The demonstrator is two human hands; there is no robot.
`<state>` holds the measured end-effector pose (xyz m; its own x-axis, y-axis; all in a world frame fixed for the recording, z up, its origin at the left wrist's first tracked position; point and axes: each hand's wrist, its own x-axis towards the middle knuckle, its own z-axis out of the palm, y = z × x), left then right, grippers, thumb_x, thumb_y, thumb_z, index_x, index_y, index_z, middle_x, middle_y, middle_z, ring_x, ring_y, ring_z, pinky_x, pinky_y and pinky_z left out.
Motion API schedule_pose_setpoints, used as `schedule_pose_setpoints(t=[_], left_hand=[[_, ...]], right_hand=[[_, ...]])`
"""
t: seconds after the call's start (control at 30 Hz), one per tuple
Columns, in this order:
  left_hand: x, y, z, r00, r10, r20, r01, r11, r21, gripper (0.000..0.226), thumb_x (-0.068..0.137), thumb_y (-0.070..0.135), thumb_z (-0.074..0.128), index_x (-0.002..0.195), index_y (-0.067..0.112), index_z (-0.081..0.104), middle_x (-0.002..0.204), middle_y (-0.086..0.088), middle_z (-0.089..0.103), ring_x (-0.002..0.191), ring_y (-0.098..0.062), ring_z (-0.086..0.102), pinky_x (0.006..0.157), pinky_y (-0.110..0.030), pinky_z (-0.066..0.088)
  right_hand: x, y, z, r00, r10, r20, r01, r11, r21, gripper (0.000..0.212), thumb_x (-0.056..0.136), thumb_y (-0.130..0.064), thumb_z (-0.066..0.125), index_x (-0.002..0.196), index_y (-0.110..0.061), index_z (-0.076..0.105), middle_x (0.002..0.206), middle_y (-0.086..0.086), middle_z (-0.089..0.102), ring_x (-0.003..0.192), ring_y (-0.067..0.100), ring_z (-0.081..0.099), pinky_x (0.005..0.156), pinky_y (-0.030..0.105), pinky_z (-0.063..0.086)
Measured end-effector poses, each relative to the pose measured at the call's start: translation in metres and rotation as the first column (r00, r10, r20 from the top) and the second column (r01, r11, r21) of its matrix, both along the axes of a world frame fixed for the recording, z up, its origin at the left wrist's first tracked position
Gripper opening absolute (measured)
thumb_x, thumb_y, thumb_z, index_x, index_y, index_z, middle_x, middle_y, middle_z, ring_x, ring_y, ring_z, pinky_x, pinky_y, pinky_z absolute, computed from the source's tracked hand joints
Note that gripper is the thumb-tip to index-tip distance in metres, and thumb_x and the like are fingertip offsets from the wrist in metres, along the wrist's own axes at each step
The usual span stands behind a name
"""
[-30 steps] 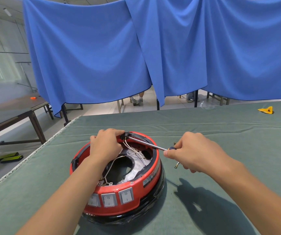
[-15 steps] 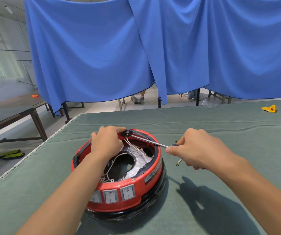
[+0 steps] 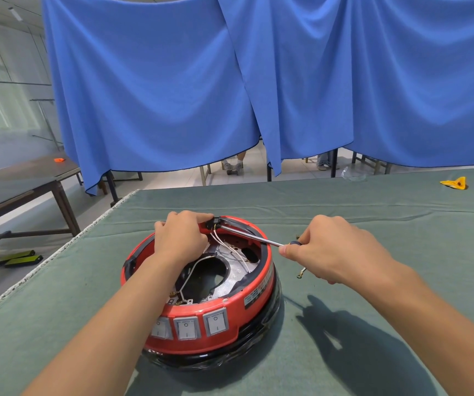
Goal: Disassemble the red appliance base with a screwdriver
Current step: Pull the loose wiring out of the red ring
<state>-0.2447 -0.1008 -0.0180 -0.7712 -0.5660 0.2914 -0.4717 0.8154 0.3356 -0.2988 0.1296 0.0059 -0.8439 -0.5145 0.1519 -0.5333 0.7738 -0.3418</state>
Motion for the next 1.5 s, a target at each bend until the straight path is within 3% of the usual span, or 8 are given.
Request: schedule_pose_setpoints(t=[0.27, 0.63, 0.97, 1.5], left_hand=[[-0.001, 0.002, 0.001, 1.000, 0.010, 0.016, -0.011, 1.000, 0.013, 0.059, 0.083, 0.004, 0.050, 0.133, 0.037, 0.051, 0.133, -0.003, 0.055, 0.128, -0.025, 0.038, 0.109, -0.045, 0.024], [0.000, 0.001, 0.002, 1.000, 0.012, 0.007, -0.013, 1.000, 0.016, 0.060, 0.081, 0.002, 0.048, 0.130, 0.037, 0.054, 0.132, -0.001, 0.056, 0.127, -0.025, 0.039, 0.109, -0.046, 0.025], [0.000, 0.000, 0.000, 1.000, 0.002, -0.007, -0.002, 1.000, 0.027, 0.059, 0.082, 0.003, 0.050, 0.130, 0.036, 0.053, 0.133, 0.000, 0.056, 0.128, -0.025, 0.039, 0.109, -0.046, 0.024], [-0.003, -0.001, 0.000, 1.000, 0.011, 0.020, -0.011, 1.000, 0.009, 0.060, 0.081, 0.003, 0.050, 0.131, 0.037, 0.052, 0.132, -0.002, 0.056, 0.126, -0.026, 0.041, 0.106, -0.046, 0.025]], right_hand=[[0.001, 0.000, -0.001, 0.994, 0.030, -0.103, -0.028, 0.999, 0.028, 0.053, 0.086, -0.058, 0.055, 0.058, -0.013, 0.049, 0.054, -0.001, 0.050, 0.051, 0.020, 0.047, 0.047, 0.026, 0.031], [-0.013, 0.007, 0.008, 0.991, 0.095, -0.099, -0.088, 0.993, 0.081, 0.057, 0.082, -0.062, 0.057, 0.053, -0.013, 0.052, 0.046, -0.002, 0.048, 0.048, 0.022, 0.050, 0.051, 0.027, 0.040], [-0.005, 0.003, 0.003, 0.997, 0.031, -0.071, -0.028, 0.999, 0.047, 0.047, 0.084, -0.060, 0.055, 0.073, -0.017, 0.070, 0.047, -0.004, 0.053, 0.049, 0.018, 0.055, 0.048, 0.025, 0.039], [-0.005, 0.003, 0.004, 0.969, 0.110, -0.222, -0.091, 0.992, 0.093, 0.048, 0.086, -0.055, 0.056, 0.057, -0.016, 0.056, 0.050, -0.002, 0.049, 0.047, 0.018, 0.045, 0.044, 0.025, 0.027]])
